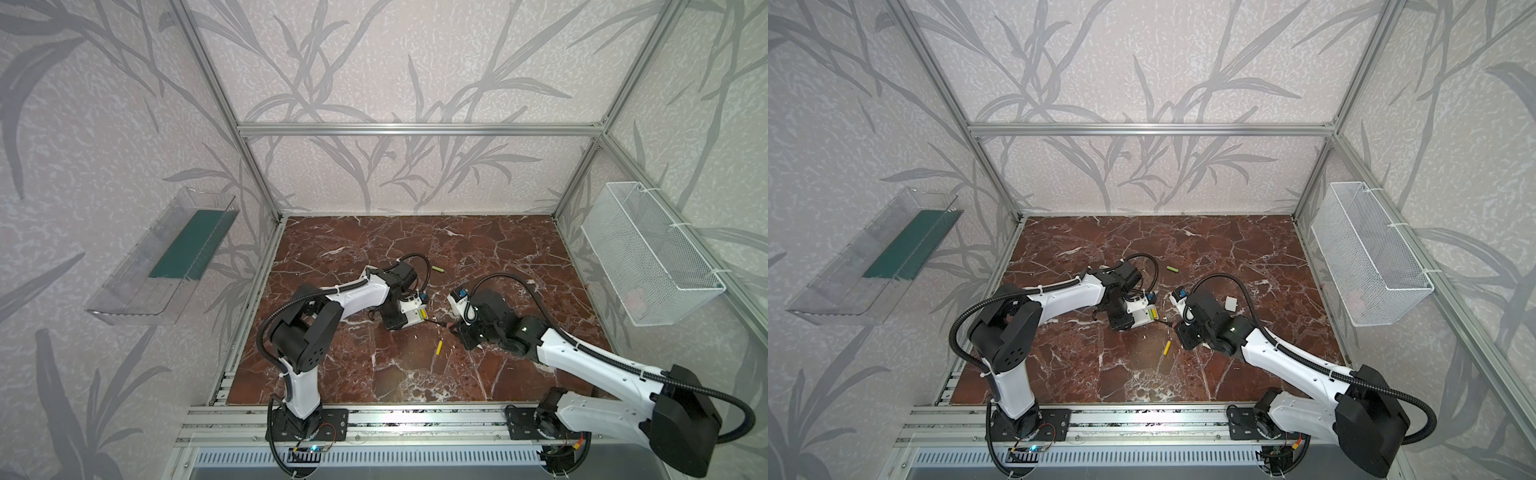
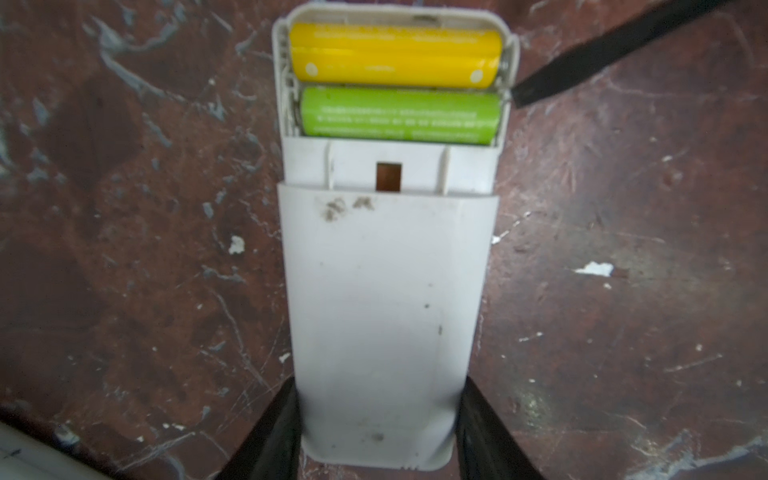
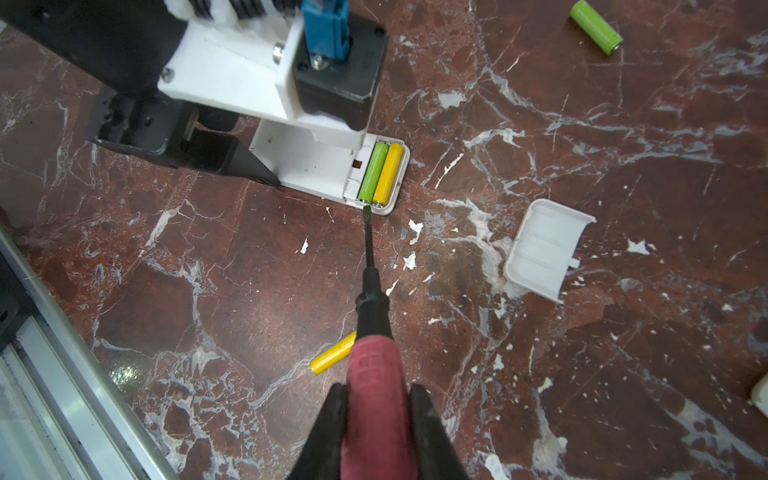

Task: Unload the batteries from the remote control
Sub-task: 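Insert the screwdriver tip beside the green battery with the right gripper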

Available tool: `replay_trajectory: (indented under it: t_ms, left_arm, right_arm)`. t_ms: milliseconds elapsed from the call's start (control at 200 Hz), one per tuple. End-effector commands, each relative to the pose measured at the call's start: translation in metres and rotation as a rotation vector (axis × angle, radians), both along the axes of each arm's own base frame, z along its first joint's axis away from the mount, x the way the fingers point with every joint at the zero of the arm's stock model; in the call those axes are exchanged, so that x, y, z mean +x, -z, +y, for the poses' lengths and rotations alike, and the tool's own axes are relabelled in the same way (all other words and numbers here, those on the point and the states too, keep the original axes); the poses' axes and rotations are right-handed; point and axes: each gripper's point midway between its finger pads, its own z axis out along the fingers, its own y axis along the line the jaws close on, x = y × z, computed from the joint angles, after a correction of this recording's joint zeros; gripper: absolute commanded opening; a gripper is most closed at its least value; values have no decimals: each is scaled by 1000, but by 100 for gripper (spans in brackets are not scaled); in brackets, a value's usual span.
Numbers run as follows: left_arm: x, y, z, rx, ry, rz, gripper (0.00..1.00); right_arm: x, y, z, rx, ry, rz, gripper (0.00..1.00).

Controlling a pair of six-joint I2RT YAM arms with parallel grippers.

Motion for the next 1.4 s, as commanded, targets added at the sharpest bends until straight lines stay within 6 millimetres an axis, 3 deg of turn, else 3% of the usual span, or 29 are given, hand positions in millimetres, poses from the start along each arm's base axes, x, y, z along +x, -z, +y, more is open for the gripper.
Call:
replay_trajectory:
  t_ms: [0, 280, 780, 1180, 1395]
  left_arm:
    - [-15, 21, -2, 13, 3, 84, 22]
    - [-16, 21, -3, 15, 3, 93, 22]
    - [-20, 22, -3, 18, 2, 118, 19]
    - [-21, 24, -2, 23, -2, 126, 16]
    - [-21, 25, -2, 25, -4, 131, 12]
  right_arm:
    - [2, -1, 6, 17, 3, -7, 0]
    - [5, 0, 6, 8, 13, -15, 0]
    - [-8, 29, 2, -145, 68, -51, 0]
    - [-7, 5, 0, -85, 86, -145, 0]
    - [-8, 10, 4, -89, 64, -129, 0]
